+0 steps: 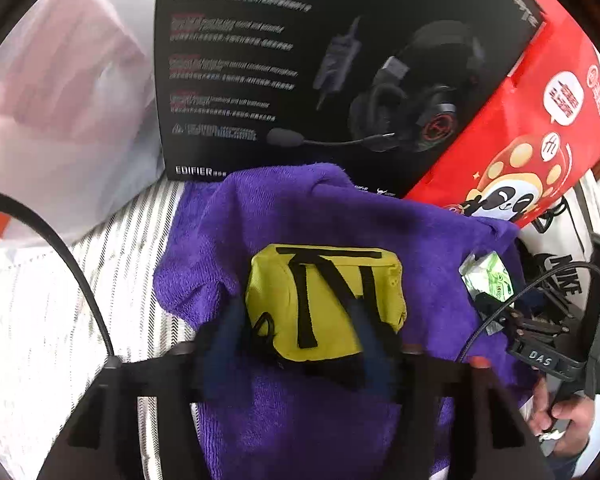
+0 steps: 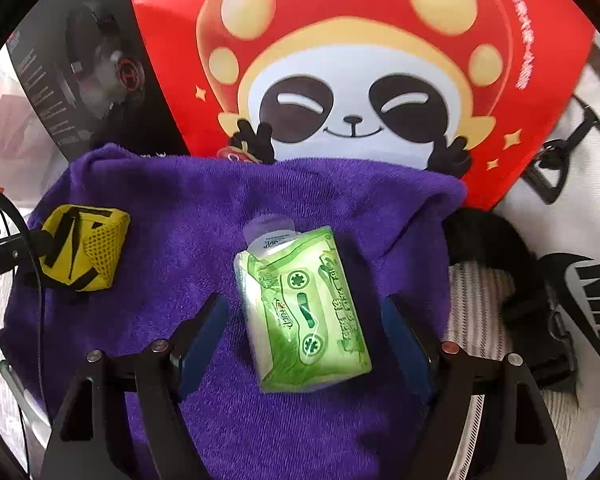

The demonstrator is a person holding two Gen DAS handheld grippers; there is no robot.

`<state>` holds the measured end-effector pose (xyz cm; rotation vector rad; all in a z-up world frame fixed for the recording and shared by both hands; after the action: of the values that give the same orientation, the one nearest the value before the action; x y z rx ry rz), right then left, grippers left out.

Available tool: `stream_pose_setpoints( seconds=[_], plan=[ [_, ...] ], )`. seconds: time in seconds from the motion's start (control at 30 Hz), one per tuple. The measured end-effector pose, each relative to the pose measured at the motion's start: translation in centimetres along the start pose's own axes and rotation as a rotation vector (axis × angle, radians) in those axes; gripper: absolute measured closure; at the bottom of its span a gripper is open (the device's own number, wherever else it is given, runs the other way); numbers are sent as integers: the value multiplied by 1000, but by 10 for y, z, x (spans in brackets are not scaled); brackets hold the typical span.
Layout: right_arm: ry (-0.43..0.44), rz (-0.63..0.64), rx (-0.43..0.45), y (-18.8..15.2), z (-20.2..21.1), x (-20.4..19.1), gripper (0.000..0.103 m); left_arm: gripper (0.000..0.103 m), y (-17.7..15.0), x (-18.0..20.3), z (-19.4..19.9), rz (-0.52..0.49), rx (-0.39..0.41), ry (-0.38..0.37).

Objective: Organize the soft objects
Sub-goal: 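Open both tools to release the wipes pack and yellow pouch on the towel, then grasp the white sponge with the right tool while the left grasps cloth and glove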

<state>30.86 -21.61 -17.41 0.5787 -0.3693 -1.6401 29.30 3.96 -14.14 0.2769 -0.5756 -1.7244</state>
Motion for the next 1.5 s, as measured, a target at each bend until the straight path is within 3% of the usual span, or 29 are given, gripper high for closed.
stream_pose_setpoints(
  seconds=[0.23,0.4,0.5,0.67,0.83,1.03,1.2,1.33,1.37,1.47,1.5],
  plan=[
    [-6,27,90,-2,54,-13,20,35,7,16,26,-52,45,30],
    [2,55,122,-24,101,-15,20,35,9,25,44,-72,69,35],
    [34,54,143,-54,129,-9,12,34,10,36,58,-91,85,44],
    [79,67,135,-113,147,3,11,33,6,59,91,-139,135,13],
    [100,107,100,-165,147,14,11,22,-4,78,128,-164,197,29],
    [141,116,102,-193,138,25,10,22,-38,92,141,-228,161,39],
    [160,121,78,-191,118,21,10,22,-69,80,150,-209,122,73],
    [223,96,84,-189,113,20,10,22,-98,60,148,-158,80,96],
    [245,89,92,-189,114,20,12,22,-107,54,144,-139,60,99],
    [255,96,90,-194,115,18,27,22,-130,40,130,-82,24,92],
    [255,93,91,-195,116,18,27,22,-136,38,124,-70,12,84]
  ],
)
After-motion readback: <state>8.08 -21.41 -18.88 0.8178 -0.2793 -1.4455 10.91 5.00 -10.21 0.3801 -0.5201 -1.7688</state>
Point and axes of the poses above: each gripper's, at about its wrist camera, not at the fingertips, and z roughly against the way its jaws point, x to its right, y to its top, the point moved 3 cm from there along -z, roughly the way its jaws point, and after that the axes turned 14 degrees about -z, right-handed, at the moved point
